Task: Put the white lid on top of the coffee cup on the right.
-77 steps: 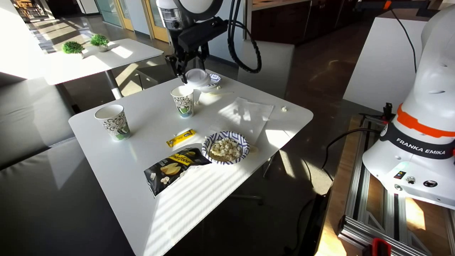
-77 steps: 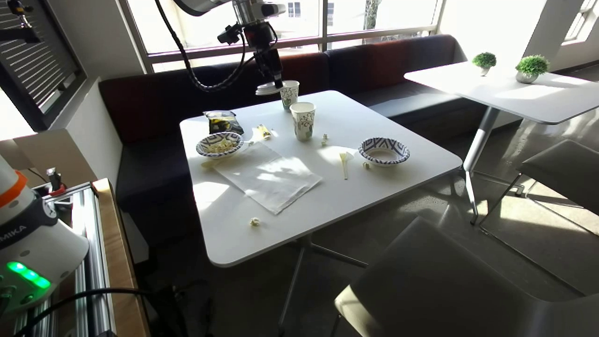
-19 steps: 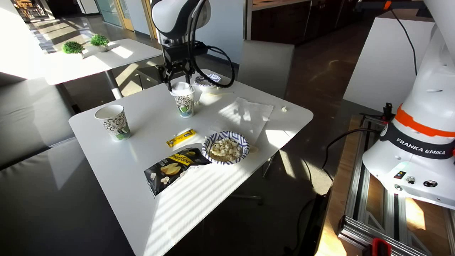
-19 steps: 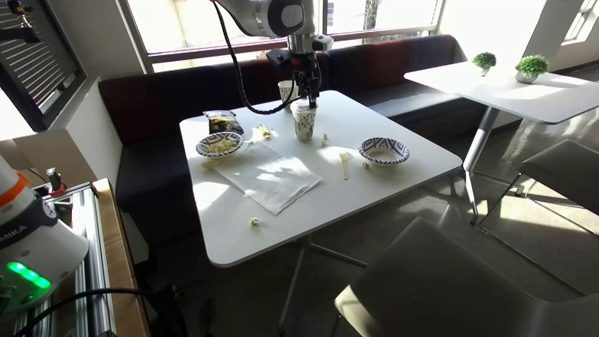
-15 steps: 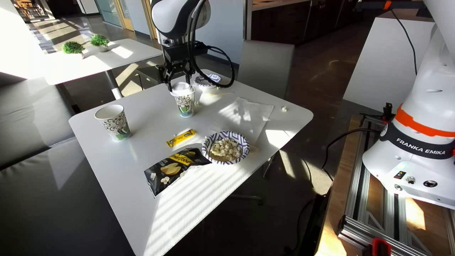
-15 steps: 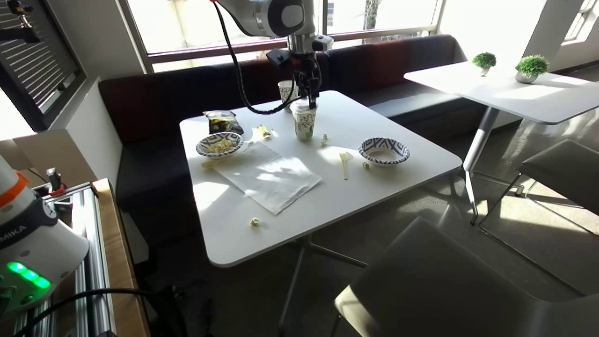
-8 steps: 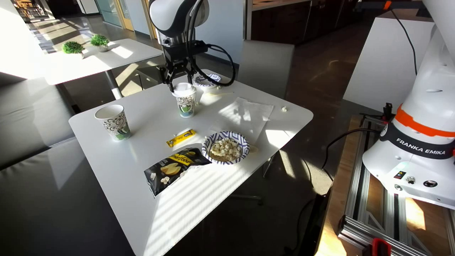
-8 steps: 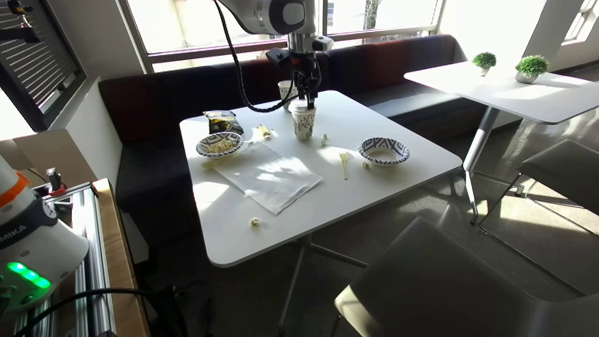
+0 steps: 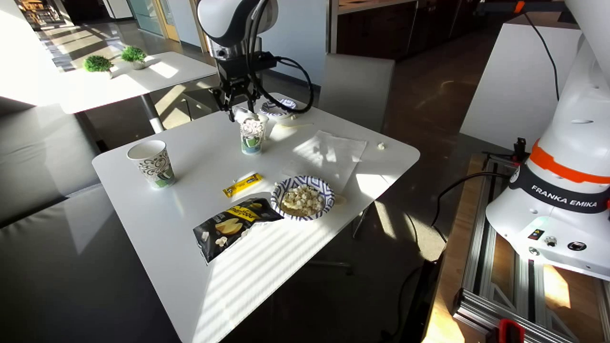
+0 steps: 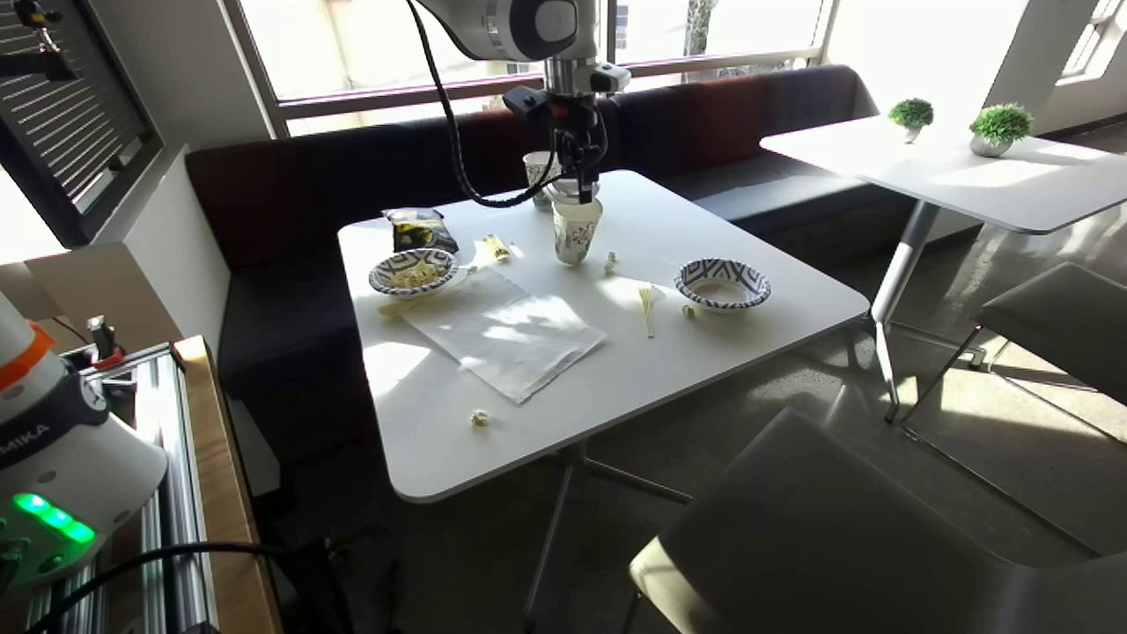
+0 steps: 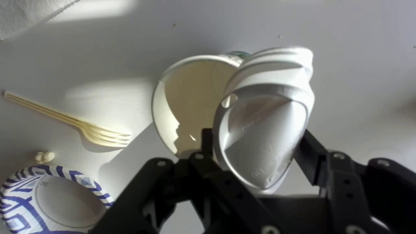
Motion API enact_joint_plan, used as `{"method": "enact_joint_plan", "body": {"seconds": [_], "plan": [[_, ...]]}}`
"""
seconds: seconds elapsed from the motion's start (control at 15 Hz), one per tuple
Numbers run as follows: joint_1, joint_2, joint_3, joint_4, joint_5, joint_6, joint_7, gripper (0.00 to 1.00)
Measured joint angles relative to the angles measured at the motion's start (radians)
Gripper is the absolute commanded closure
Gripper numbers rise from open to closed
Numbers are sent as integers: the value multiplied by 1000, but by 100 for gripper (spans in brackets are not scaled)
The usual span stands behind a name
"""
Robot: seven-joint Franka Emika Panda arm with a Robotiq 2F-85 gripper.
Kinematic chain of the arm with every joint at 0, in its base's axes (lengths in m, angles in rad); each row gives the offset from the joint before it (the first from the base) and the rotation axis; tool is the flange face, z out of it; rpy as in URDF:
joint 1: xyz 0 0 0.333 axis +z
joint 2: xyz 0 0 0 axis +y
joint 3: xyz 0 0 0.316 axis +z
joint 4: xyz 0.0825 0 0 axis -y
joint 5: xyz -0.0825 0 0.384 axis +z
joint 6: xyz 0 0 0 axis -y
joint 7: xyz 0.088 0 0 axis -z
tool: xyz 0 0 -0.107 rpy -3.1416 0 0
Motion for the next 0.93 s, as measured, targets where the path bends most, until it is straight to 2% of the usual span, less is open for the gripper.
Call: {"method": "enact_joint_plan", "body": {"seconds": [0.13, 0.2, 0.27, 0.4, 0.6, 0.93], "plan": [[0, 1, -1, 6, 0, -7, 0, 50], [0, 2, -1, 9, 0, -10, 0, 55], [0, 2, -2, 12, 0, -12, 0, 52], [1, 2, -2, 18, -1, -14, 0, 53], [3, 2, -2, 24, -2, -14, 0, 48], [14, -4, -2, 40, -4, -17, 0, 49]]}}
